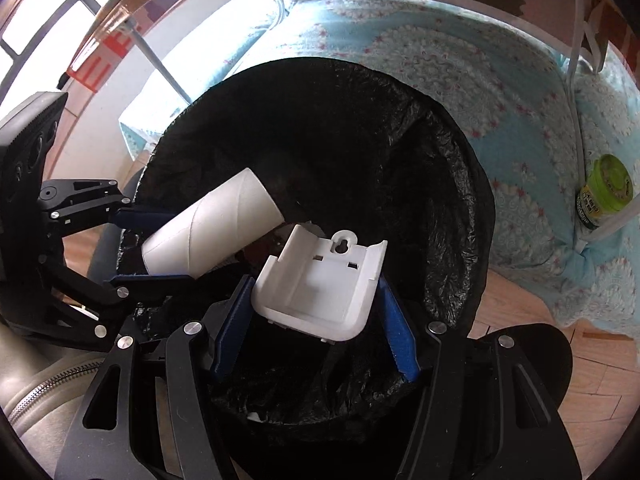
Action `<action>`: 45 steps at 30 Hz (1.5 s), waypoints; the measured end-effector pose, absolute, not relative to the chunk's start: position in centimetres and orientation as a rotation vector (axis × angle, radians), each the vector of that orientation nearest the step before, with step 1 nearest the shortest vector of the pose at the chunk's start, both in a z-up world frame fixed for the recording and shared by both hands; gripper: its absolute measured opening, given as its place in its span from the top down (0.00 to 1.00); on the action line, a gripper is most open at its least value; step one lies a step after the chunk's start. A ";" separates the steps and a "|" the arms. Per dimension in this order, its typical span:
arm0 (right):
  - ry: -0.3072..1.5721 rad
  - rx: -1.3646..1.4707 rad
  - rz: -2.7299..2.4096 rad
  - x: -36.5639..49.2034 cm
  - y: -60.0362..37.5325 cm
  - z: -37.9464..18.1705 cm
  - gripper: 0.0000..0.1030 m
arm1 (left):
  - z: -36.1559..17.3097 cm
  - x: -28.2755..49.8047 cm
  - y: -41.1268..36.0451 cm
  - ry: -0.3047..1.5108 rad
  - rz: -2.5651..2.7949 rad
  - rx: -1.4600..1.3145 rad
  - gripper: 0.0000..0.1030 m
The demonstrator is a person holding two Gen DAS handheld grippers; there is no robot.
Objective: Collect trash
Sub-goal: 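Carry the tube and holder over the bin and open both tools, then move both tools back over the bed toward the white card and pink toy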
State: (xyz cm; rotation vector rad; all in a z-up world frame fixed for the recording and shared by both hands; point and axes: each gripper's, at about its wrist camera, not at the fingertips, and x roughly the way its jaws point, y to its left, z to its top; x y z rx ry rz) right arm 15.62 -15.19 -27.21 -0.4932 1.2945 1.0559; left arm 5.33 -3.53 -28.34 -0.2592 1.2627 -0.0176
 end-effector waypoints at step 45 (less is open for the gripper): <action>0.887 -0.317 1.118 17.2 -17.7 -10.8 0.33 | -11.0 3.7 -1.8 0.825 -0.063 -0.151 0.43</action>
